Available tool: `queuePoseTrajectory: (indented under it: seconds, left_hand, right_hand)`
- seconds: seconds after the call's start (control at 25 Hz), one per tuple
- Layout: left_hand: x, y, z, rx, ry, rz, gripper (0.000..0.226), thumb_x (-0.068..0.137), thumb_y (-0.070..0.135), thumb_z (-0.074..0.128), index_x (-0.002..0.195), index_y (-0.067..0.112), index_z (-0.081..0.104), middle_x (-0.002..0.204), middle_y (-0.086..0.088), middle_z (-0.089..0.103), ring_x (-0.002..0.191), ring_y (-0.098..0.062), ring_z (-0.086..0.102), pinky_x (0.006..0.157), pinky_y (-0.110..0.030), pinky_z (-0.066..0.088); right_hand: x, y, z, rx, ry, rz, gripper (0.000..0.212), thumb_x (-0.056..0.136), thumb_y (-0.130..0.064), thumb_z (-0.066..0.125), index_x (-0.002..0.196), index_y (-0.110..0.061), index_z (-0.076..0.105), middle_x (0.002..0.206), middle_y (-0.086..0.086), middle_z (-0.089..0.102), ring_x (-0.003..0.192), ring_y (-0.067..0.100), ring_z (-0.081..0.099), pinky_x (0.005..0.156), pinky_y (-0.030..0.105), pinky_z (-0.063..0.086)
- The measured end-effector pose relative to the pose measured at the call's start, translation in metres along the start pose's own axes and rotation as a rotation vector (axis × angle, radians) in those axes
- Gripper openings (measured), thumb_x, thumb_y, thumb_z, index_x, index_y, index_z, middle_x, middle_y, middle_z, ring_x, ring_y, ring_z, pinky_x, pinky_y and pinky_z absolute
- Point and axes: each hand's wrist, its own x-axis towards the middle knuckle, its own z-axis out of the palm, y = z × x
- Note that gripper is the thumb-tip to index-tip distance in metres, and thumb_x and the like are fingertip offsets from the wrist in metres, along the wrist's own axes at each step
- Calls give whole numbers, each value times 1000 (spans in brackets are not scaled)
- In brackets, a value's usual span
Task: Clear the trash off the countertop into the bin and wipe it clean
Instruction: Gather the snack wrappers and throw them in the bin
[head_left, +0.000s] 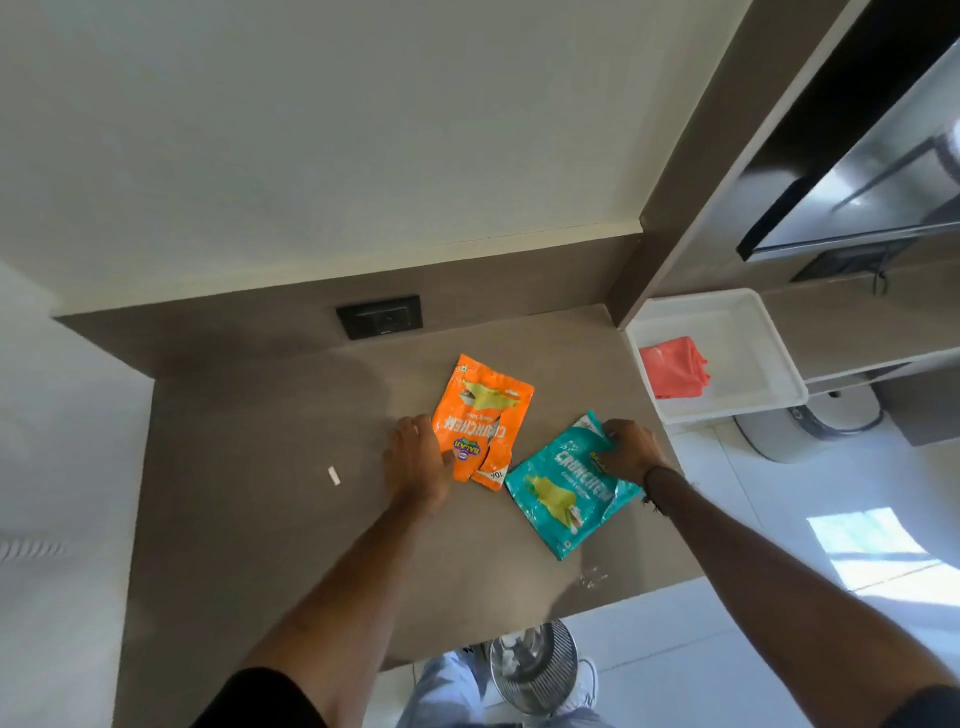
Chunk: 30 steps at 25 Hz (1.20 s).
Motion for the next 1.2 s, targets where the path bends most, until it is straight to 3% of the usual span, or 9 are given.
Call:
queuePoseTrajectory:
  seconds: [0.12,0.2,0.36,0.52,0.72,0.88,0.96,1.12,1.2]
  left_hand:
    - [13,-6,-8,-67,-47,28,47,85,30,76,125,14,57,130,-12,58,124,-31,56,100,-46,50]
    - [16,-9,-13,-78,-68,49,48,83,29,75,125,14,57,130,-12,57,124,-31,55,101,-46,50]
    - [15,-16,-14,-92,-88,82,49,81,28,76,125,15,58,130,-12,58,125,-32,55,103,-46,51]
    - [10,-31,-10,-216,-48,130,32,86,13,68,118,11,67,121,-16,64,120,-34,58,105,-42,48]
    - [0,-40,-14,-523,23,3,38,97,23,46,104,-1,74,110,-20,74,110,-34,66,102,-45,52]
    - [-21,-31,-8,-222,-96,70,40,81,23,69,120,16,65,114,-7,71,109,-30,66,96,-42,55]
    - [-31,-21,-1,-192,-112,49,38,73,13,65,111,20,67,106,-5,75,100,-31,69,86,-41,59]
    - [-55,-14,9,-517,-203,51,24,79,-8,59,93,4,74,76,-12,66,73,-22,59,66,-32,49]
    - [-72,-21,8,-656,-238,22,23,84,-13,58,102,-4,71,82,-9,61,79,-19,54,64,-27,44]
  right_hand:
    - [3,-9,-33,260,-197,32,18,90,9,55,95,-4,67,84,14,69,65,20,70,58,35,60]
    - [4,-19,-50,463,-185,112,29,91,15,46,74,-4,61,59,11,62,47,19,63,41,30,55]
    - [18,-62,-37,385,73,68,21,85,4,55,96,8,72,75,20,68,62,28,67,59,30,57]
    - [15,-114,7,135,136,-18,37,81,-22,68,117,-14,72,114,16,72,107,36,68,86,36,55]
    - [12,-137,36,20,101,-49,48,79,-30,71,126,-19,67,122,14,69,110,35,67,92,41,55]
    - [3,-135,45,-23,12,-110,49,79,-29,72,128,-28,67,124,8,69,110,29,67,92,39,56]
    - [-4,-129,47,-82,-9,-178,53,78,-29,72,130,-33,64,128,5,67,113,28,66,95,41,56]
    - [-16,-102,32,-162,-78,-336,77,73,-26,81,143,-29,50,140,7,56,128,29,55,106,42,47]
    - [-21,-83,21,-116,-164,-411,63,75,-14,82,134,-16,60,130,12,65,117,26,63,102,36,50]
